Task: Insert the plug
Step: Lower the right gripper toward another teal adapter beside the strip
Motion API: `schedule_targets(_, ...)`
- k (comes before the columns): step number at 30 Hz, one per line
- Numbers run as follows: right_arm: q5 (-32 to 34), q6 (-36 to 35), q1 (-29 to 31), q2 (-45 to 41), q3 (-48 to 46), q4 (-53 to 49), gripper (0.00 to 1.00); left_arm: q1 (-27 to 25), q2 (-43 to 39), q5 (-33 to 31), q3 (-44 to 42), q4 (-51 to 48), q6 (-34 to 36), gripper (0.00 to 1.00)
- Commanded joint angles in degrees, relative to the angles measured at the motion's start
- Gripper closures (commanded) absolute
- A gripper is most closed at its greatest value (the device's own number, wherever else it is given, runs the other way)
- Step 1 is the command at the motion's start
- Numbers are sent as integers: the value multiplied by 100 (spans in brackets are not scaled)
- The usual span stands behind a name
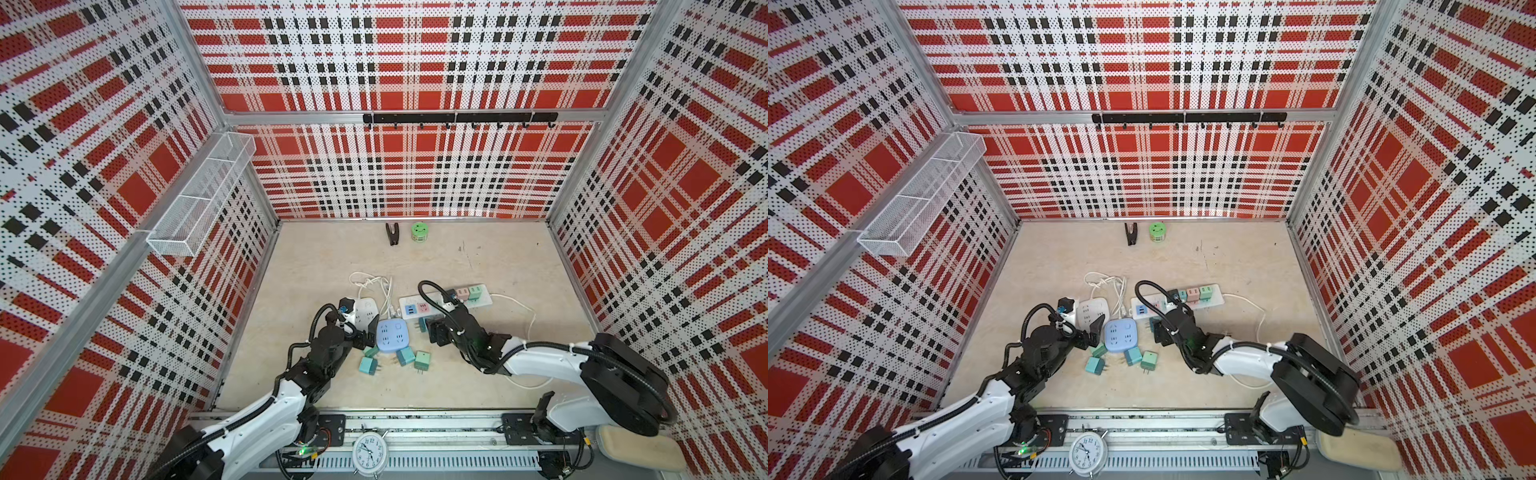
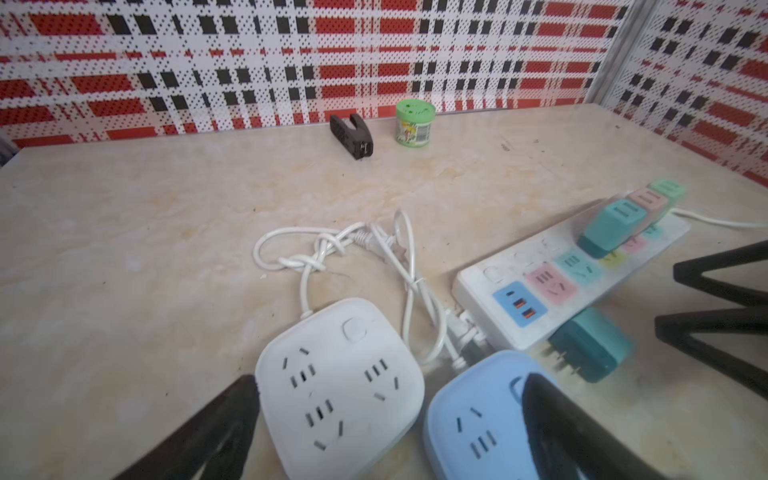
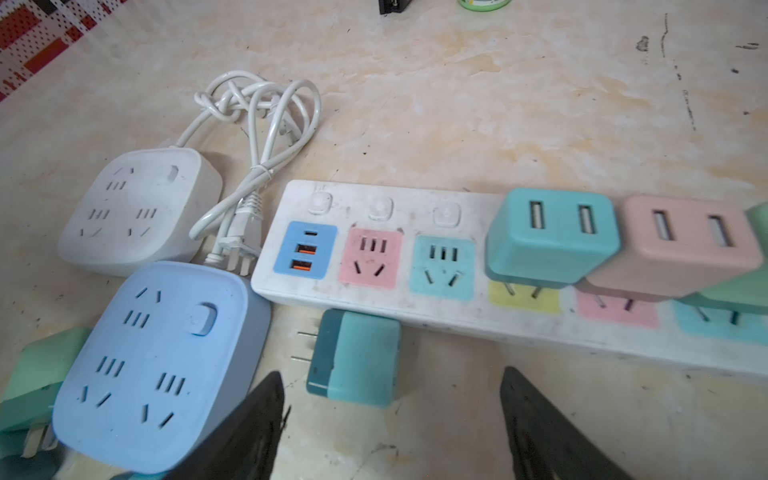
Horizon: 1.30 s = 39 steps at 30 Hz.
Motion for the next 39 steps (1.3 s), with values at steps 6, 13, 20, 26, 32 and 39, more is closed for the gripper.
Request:
schedule_targets(6, 257, 105, 130, 776, 540, -260, 16, 40, 423, -123, 166, 613, -216, 1)
schedule_targets(13, 327, 49, 139, 1247, 994, -707, 13, -174, 847, -262, 365, 616, -95, 1)
schedule_targets(20, 398, 6, 146, 1438, 1187, -780, 10, -489, 1186, -502, 542, 614, 127, 1)
schedule_targets(26, 495, 97, 163, 1641, 1290, -898, 9, -583, 1191, -708, 553, 619, 163, 1)
schedule_targets(32, 755, 111, 281, 1768, 1335, -1059, 9, -580, 1111, -706, 510, 613, 156, 1)
schedule_targets(39, 1021, 470, 320, 1124, 686, -984, 8, -579, 1246, -649, 574, 619, 174, 1)
